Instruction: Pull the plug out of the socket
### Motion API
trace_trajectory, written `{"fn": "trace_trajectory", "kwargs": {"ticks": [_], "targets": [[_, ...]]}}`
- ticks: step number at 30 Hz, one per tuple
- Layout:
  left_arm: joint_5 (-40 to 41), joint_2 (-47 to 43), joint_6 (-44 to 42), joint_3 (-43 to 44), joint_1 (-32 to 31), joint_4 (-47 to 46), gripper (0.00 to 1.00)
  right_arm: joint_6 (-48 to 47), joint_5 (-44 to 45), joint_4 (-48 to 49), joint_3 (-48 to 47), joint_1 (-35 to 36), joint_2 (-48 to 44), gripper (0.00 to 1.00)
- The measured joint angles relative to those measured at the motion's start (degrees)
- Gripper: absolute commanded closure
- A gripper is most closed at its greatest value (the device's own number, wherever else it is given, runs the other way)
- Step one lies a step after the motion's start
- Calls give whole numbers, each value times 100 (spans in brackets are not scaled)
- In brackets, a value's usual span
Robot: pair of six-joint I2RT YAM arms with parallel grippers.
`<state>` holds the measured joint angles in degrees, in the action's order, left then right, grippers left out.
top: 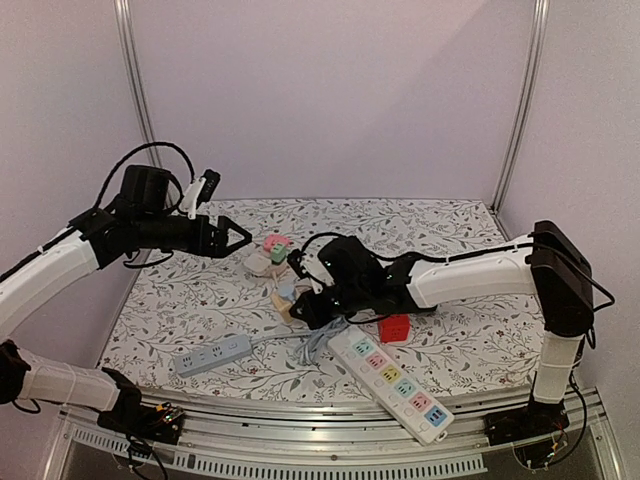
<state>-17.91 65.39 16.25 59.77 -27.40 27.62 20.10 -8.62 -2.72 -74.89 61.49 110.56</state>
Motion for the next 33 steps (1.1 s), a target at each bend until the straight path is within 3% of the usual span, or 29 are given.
{"fn": "trace_trajectory", "kwargs": {"ticks": [5, 10, 13, 20, 27, 33], "targets": [[-579, 337, 417, -219, -149, -365, 1, 74, 118, 352, 428, 0, -376, 100], [-933, 337, 1696, -1377, -210, -1458, 1, -48, 238, 439, 772, 0, -859, 100], [-929, 199, 2339, -2000, -411, -2114, 0, -125, 247, 439, 925, -2, -1167, 100], [-748, 42, 3386, -2409, -1086, -3501, 1, -192, 201, 763, 1394, -7, -1718, 100], [-466, 308, 4247, -2736, -1563, -4452, 8, -118, 140, 1093, 1834, -7, -2024, 100], [-321, 706, 4723, -2771, -1897, -5125, 21, 28, 74, 1414, 2022, -7, -2216, 100]]}}
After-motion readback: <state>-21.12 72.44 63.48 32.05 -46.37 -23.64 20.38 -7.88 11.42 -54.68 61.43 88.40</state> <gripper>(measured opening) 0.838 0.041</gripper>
